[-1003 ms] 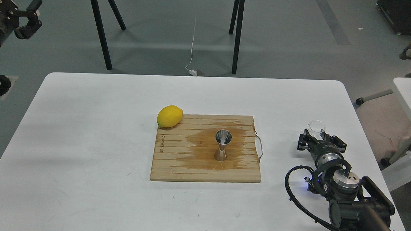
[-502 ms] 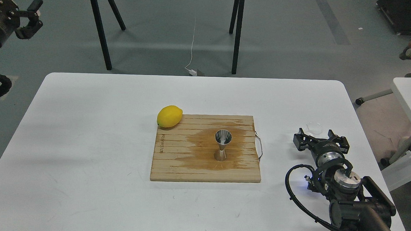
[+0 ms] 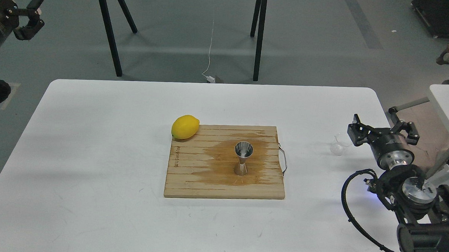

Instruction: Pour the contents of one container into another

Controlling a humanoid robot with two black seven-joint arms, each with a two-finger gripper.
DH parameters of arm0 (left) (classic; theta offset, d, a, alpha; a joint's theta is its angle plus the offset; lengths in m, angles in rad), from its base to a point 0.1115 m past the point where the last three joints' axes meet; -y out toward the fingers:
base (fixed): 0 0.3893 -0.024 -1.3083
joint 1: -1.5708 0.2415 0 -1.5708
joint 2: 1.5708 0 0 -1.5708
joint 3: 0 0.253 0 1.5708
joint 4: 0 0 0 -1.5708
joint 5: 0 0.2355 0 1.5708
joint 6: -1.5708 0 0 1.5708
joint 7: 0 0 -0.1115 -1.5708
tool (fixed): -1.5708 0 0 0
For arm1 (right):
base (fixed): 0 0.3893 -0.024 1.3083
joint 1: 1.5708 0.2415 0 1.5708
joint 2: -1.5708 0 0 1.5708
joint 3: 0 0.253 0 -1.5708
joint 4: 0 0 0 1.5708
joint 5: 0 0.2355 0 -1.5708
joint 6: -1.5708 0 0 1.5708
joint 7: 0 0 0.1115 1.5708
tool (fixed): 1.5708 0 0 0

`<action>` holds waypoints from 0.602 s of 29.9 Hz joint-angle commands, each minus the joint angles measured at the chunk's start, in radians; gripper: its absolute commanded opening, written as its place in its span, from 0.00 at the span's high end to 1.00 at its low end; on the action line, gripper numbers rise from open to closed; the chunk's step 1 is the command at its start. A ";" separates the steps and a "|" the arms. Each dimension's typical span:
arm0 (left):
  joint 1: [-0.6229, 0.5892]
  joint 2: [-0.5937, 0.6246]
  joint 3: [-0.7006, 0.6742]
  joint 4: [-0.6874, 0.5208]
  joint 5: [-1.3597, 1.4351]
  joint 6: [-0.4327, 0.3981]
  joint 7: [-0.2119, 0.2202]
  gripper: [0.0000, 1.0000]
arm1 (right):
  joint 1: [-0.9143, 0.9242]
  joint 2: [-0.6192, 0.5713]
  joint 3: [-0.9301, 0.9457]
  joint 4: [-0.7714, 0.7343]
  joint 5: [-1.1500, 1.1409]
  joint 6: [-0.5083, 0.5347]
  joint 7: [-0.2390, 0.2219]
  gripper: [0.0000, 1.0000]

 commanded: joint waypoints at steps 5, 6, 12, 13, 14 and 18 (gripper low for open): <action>0.008 -0.044 0.008 0.028 -0.001 0.018 -0.002 0.01 | 0.274 -0.102 -0.265 -0.086 -0.114 0.034 0.000 0.00; 0.008 -0.057 0.009 0.041 -0.001 0.023 -0.002 0.01 | 0.283 -0.104 -0.282 -0.090 -0.119 0.058 0.000 0.00; 0.008 -0.153 -0.002 0.114 -0.006 0.014 -0.008 0.01 | 0.271 -0.102 -0.291 -0.222 -0.116 0.250 -0.006 0.00; 0.008 -0.170 -0.003 0.120 -0.006 0.014 -0.010 0.01 | 0.265 -0.098 -0.293 -0.251 -0.116 0.261 -0.007 0.00; 0.009 -0.190 -0.003 0.127 -0.008 0.014 -0.011 0.01 | 0.254 -0.095 -0.293 -0.268 -0.114 0.267 -0.006 0.00; 0.020 -0.242 -0.002 0.140 -0.050 0.014 -0.025 0.01 | 0.207 -0.092 -0.282 -0.261 -0.113 0.267 0.008 0.00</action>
